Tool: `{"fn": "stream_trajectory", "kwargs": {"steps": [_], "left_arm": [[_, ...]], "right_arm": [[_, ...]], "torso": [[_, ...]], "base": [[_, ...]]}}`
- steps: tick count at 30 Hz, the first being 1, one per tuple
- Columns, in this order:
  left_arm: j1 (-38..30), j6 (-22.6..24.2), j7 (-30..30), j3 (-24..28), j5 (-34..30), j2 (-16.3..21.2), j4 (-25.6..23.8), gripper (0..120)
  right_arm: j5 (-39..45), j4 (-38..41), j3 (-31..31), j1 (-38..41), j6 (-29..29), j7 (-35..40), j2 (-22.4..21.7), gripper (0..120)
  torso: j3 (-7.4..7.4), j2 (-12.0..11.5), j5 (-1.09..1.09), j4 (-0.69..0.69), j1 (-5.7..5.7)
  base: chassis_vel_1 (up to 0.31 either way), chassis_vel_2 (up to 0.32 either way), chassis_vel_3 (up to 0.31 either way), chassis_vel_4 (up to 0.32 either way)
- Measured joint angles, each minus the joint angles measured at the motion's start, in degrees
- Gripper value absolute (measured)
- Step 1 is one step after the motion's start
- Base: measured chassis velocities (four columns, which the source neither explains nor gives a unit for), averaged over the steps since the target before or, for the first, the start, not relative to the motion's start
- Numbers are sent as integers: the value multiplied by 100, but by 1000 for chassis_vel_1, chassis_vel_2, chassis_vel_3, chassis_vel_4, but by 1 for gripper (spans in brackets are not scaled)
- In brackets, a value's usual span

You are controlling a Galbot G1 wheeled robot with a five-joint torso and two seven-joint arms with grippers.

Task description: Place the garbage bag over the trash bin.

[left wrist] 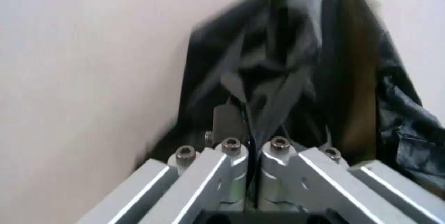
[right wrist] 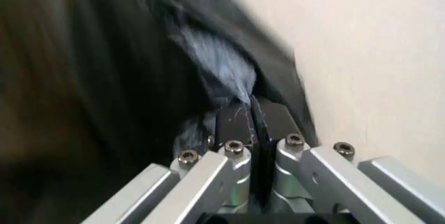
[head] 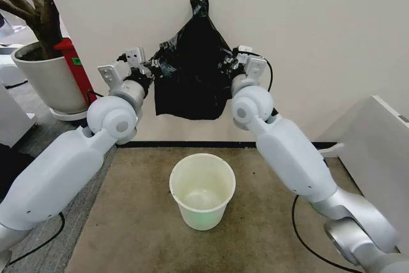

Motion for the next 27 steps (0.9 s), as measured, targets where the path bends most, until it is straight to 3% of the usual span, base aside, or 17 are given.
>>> {"fn": "stream_trajectory", "kwargs": {"steps": [8, 17, 22, 24, 27], "left_arm": [[1215, 11, -13, -345, 132, 400, -567, 0], [676, -117, 211, -553, -191, 891, -1034, 0], [474, -215, 376, -753, -404, 1462, -1748, 0], [465, -224, 391, -767, -416, 1507, -1809, 0], [377, -320, 559, -841, -483, 1830, -2224, 0]], "right_arm": [[346, 835, 139, -980, 23, 17, -408, 0], [1337, 1792, 657, -571, 47, -45, -978, 0], [2510, 2438, 1338, -248, -94, -132, -1607, 0], [2604, 2484, 1397, -224, -107, -134, -1666, 0], [3221, 2872, 1862, -81, -144, -216, -2170, 0]], "torso": [[0, -1, 1, 2, 0], [0, 0, 3, -1, 0], [0, 0, 2, 1, 0], [0, 0, 2, 1, 0], [0, 0, 3, 0, 0]], "base": [[0, 0, 0, 0], [0, 0, 0, 0], [0, 0, 0, 0], [0, 0, 0, 0], [0, 0, 0, 0]]}}
